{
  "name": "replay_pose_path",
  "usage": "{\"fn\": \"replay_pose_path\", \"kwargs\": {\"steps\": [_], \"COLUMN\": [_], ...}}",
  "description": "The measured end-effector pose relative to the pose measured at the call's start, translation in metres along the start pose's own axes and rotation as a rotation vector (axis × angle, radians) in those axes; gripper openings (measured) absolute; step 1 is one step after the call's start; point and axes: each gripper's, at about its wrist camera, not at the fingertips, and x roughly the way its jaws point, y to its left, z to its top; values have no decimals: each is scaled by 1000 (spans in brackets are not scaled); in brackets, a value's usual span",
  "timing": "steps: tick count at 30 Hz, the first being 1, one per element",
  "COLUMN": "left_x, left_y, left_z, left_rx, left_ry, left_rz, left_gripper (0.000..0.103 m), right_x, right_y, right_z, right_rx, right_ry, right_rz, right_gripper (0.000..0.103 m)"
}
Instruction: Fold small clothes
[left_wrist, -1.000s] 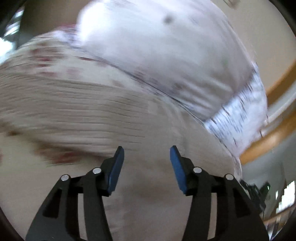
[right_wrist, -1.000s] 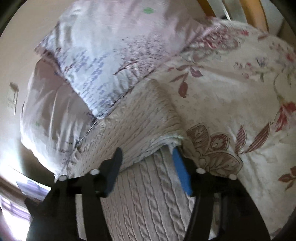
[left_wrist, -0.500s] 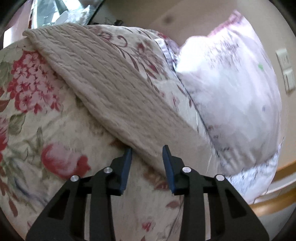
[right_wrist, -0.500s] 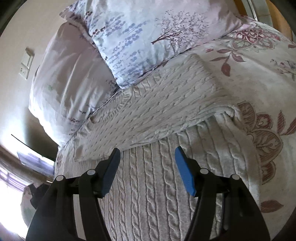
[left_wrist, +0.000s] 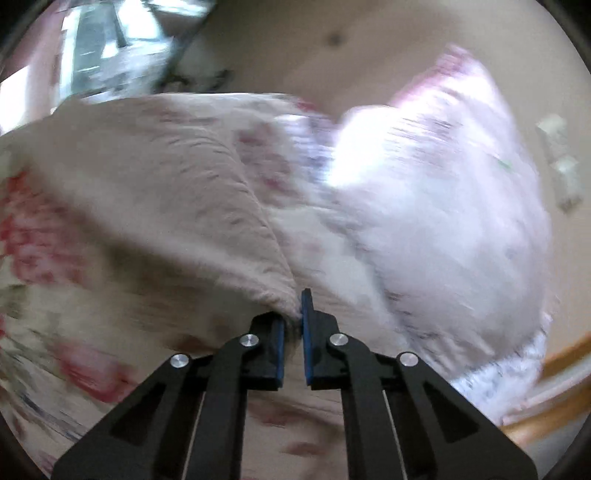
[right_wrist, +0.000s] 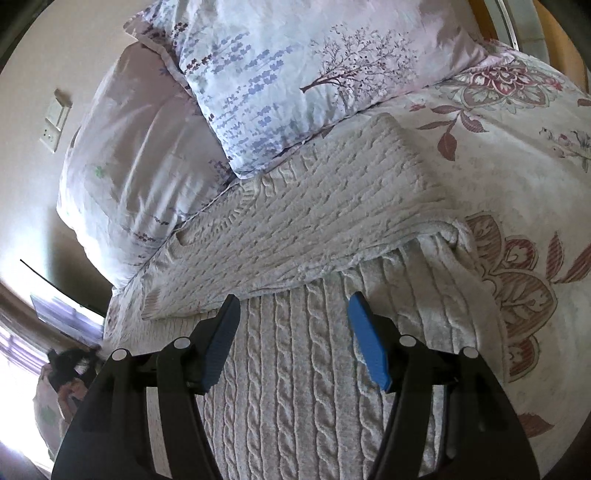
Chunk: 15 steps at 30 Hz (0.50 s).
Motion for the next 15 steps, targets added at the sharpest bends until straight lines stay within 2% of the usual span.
{"fn": "replay_pose_path", "kwargs": {"steps": [5,9,12,15], "left_x": [10,35,67,98], "left_y": [-87,-143,-163,-154], "left_z": [-37,-92,-146,-177], "left_rx": [165,302,377,342], "left_ry": [58,172,300,427], "left_rz": [-199,-336,-322,-275], "left_gripper": [7,7,8,13], "right_x": [-7,-12,-15,-18], "right_y": [1,-3,-6,-9], "right_z": [-1,-3,-3,-4], "right_rx": [-16,-7,-1,3], "right_ry": [-17,-19,-20,-20], "right_rz": [2,1,-3,-5], "right_gripper": [65,65,65,65]}}
